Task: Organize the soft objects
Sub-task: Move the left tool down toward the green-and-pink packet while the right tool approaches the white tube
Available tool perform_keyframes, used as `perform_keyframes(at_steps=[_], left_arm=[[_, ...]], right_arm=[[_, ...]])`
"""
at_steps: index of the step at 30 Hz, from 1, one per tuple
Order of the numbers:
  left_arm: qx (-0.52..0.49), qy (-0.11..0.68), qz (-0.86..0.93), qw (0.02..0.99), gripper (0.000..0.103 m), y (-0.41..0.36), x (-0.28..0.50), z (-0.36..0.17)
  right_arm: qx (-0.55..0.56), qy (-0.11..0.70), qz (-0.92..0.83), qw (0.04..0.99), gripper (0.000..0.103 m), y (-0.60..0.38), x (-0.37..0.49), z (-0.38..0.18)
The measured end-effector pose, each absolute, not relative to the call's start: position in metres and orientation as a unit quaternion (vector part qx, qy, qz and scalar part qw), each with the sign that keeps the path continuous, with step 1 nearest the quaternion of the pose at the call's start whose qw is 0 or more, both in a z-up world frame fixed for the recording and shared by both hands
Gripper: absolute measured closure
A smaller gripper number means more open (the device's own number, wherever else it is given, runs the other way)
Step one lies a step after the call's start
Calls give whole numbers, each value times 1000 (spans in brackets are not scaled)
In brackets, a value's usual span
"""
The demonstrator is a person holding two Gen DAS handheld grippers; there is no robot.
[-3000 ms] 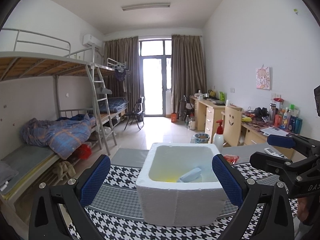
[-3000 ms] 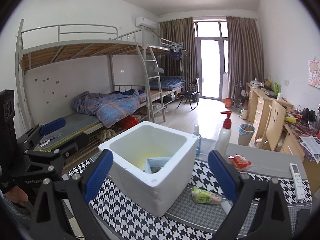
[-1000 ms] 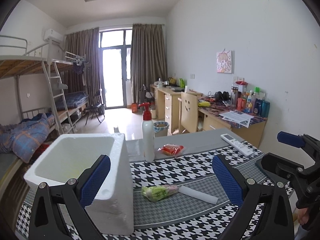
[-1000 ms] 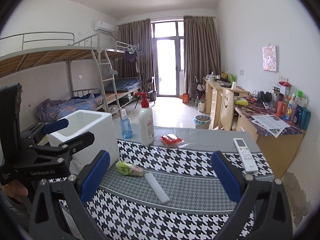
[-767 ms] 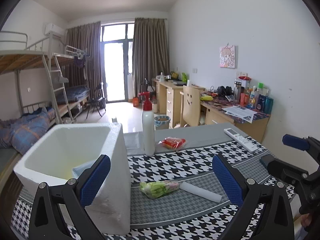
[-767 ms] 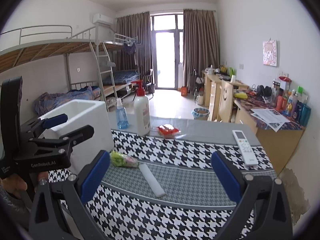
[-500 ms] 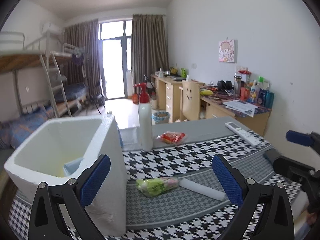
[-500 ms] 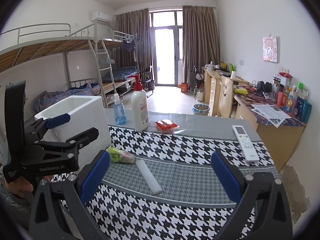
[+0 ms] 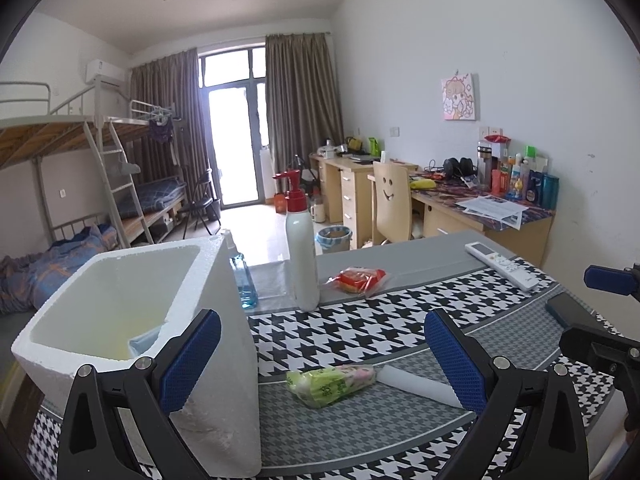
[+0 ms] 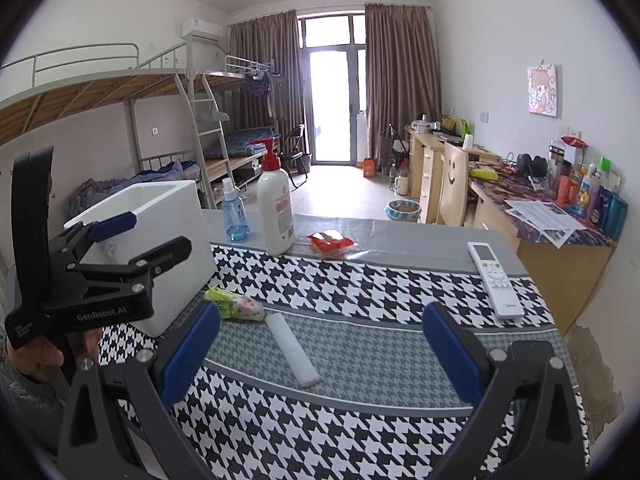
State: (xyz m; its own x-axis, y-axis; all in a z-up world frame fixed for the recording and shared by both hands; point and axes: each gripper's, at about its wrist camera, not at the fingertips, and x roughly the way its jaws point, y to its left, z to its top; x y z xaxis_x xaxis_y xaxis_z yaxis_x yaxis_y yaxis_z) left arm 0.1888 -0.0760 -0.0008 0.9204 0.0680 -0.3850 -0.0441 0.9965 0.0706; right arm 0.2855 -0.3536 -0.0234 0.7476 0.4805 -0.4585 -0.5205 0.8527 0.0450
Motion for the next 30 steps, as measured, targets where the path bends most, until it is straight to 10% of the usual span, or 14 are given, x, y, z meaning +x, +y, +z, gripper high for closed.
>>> perform_keyframes(at_steps=[30], left_arm=[[26,266,29,963,1,-103,234,-32]], right_arm=[[-51,273,289,916,1,-359,304,-50]])
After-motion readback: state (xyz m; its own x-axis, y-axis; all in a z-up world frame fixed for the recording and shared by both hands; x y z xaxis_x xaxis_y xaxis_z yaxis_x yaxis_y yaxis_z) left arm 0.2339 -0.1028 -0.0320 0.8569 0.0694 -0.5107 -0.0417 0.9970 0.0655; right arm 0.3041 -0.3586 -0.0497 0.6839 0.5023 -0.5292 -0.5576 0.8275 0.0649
